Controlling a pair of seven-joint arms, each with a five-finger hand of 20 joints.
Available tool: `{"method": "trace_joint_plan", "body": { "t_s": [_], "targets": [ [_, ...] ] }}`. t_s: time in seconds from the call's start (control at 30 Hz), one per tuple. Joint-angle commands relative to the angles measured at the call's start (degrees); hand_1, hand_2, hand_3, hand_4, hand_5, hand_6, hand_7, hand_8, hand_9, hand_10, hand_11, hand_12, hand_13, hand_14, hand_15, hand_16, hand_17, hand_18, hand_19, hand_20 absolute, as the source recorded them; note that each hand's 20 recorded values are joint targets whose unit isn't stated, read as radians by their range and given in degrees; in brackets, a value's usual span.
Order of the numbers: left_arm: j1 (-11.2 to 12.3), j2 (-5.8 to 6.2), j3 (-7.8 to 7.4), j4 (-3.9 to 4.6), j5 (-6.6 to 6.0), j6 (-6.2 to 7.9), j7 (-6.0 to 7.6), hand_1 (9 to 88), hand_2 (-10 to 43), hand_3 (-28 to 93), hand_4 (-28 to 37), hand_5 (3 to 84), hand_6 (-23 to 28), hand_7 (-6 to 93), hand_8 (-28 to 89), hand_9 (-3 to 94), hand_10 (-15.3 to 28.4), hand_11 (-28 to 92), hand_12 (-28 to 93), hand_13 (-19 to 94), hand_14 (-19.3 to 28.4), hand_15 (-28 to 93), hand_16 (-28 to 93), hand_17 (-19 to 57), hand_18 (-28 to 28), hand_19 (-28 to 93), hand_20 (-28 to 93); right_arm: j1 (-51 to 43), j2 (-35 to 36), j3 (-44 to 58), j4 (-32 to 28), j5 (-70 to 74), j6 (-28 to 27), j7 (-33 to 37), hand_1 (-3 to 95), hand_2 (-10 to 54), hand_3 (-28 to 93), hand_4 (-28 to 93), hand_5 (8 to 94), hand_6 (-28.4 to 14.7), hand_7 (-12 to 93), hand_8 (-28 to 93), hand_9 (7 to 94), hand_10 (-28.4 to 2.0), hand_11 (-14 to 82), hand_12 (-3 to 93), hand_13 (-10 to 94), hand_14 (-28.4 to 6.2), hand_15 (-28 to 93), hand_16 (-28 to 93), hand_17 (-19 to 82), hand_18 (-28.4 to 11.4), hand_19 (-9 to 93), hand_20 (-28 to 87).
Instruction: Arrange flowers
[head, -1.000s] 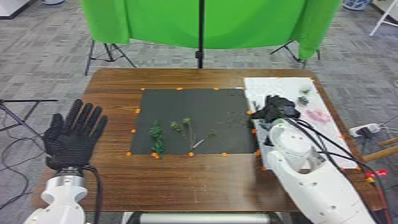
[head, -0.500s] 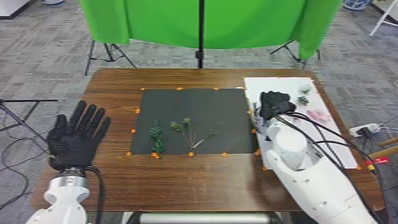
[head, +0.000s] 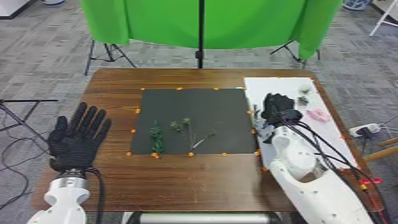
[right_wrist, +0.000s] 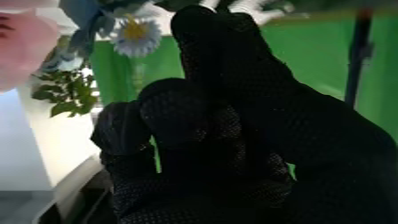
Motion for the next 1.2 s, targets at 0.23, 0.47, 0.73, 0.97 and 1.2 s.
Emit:
{"method": "trace_joint_plan", "body": {
  "t_s": [0.23, 0.47, 0.73, 0.97, 1.2],
  "targets": [
    [1.6, -0.13, -0.30, -0.26, -0.25, 0.30, -0.53, 27.8, 15.8, 76, -28.3, 44.8, 8.9, 10.0, -10, 39.1, 15.0, 18, 8, 29, 15.3, 29, -7, -7.7, 13.7, 32, 10, -0.4, 1.2, -1.0, -9.3, -3.2, -19.8, 9.7, 35.9, -9.5, 77, -23, 77.6, -2.9, 41, 15, 84.7, -14.9, 38.5, 29.2, 72, -14.4, 76, 35, 41, -28.4, 93, 61],
    [1.3, -0.07, 0.06, -0.13, 0.12, 0.45, -0.57, 27.8, 16.0, 76, -28.3, 44.8, 9.0, 10.0, -10, 39.2, 15.1, 18, 8, 29, 15.4, 30, -7, -7.7, 13.7, 32, 10, 0.6, 0.4, -0.3, -6.3, -0.8, -24.4, 11.0, 27.3, -9.5, 77, -20, 76.9, -3.6, 54, -12, 82.3, -16.5, 47.0, 31.0, 71, -17.0, 80, 35, 41, -28.4, 93, 68],
    [1.0, -0.33, 0.40, 0.12, -1.05, 0.72, -1.03, 27.7, 16.1, 75, -28.3, 44.8, 9.0, 10.0, -10, 39.3, 15.1, 18, 8, 29, 15.5, 30, -7, -7.8, 13.8, 32, 10, 1.8, -0.6, -3.0, -1.6, -5.7, -23.5, 7.7, 30.2, -9.5, 76, -23, 81.3, -4.2, 33, -10, 83.2, -17.1, 39.4, 27.5, 69, -17.0, 78, 34, 41, -28.4, 93, 68],
    [1.4, -0.33, 0.03, 0.05, -1.44, -0.30, -1.03, 28.3, 15.7, 76, -28.3, 44.7, 9.0, 10.1, -10, 39.3, 15.0, 18, 8, 29, 15.5, 30, -7, -7.7, 13.8, 32, 10, 1.5, -0.4, -4.7, -0.6, -6.5, -23.7, 6.2, 51.7, -9.5, 75, -28, 85.4, -4.5, 19, 7, 89.5, -14.3, 18.6, 37.7, 70, -15.3, 75, 32, 40, -28.4, 93, 66],
    [1.8, -0.35, -0.17, 0.02, -1.55, -0.14, -1.48, 28.9, 15.2, 76, -28.3, 44.7, 9.0, 10.0, -10, 39.3, 15.0, 18, 8, 29, 15.4, 30, -7, -7.7, 13.8, 32, 10, 0.0, 0.0, -2.6, -2.1, -2.1, -23.2, 7.4, 57.7, -9.5, 78, -28, 90.2, -3.0, 21, 13, 93.7, -12.1, 18.1, 43.0, 74, -14.5, 72, 34, 41, -28.4, 93, 64]
  ]
}}
